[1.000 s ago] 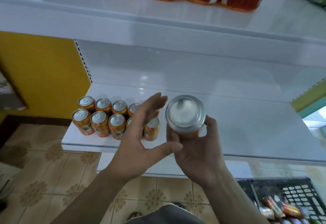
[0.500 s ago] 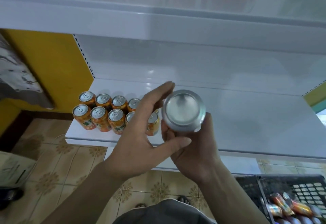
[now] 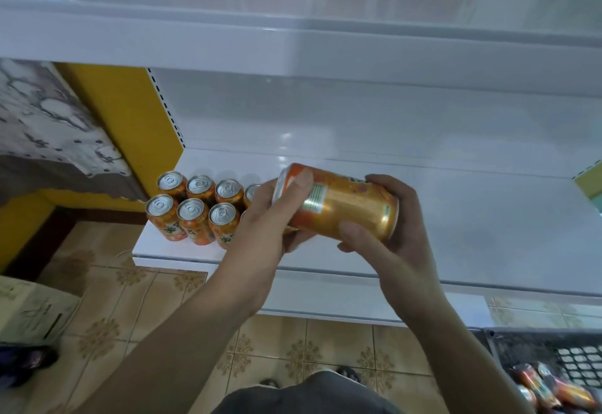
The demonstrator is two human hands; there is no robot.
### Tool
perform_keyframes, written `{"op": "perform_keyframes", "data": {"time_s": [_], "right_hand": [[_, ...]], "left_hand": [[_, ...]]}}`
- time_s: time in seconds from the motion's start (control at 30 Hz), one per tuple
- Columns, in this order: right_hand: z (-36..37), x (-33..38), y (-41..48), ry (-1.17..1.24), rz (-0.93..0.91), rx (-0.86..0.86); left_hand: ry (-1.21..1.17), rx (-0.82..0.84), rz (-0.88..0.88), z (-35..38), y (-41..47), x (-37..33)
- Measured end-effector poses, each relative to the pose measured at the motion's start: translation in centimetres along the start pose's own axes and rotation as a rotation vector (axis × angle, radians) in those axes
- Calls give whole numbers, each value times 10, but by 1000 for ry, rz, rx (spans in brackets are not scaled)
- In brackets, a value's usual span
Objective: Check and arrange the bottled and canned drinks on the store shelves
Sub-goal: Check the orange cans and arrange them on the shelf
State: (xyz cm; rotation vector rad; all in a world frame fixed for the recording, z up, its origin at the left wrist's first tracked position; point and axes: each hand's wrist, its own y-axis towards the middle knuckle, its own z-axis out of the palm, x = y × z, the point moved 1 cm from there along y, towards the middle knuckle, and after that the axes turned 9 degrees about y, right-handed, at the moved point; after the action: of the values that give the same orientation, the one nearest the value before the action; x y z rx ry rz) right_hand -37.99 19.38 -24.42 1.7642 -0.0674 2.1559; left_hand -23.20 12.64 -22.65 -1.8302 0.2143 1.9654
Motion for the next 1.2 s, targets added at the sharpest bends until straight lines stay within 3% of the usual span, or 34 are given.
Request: {"op": "perform_keyframes", "data": {"time_s": [0.13,0.3,0.5,0.67,0.77,0.83,0.93,1.0,1.1,1.2], "right_hand": [[-5,-5,3,98,183,-67],[-12,-4,2,-184,40,77],[-16,-4,4,-121,159,-36],[-17,2,2,-258,40,42],[-14,1,7,-127,148,-92],[-13,2,6,-115,211,-62],[-11,2,2,-259,111,74],[-12,0,1,-354,2,74],[-8,-4,4,-272,28,-42],[-8,-7,5,-210,69,-22]], "left_hand": [[135,91,181,-7,2,3],[-34,5,-32,0,2,0],[74,63,-32,-5,6,12],[19,75,-170,2,8,13],[104,108,-60,3,8,16],[94,79,10,2,9,14],[-30,49,-64,2,13,8],[-54,70,-112,2,13,6],[-87,47,-54,1,13,6],[-82,28,-43,-1,16,5]]}}
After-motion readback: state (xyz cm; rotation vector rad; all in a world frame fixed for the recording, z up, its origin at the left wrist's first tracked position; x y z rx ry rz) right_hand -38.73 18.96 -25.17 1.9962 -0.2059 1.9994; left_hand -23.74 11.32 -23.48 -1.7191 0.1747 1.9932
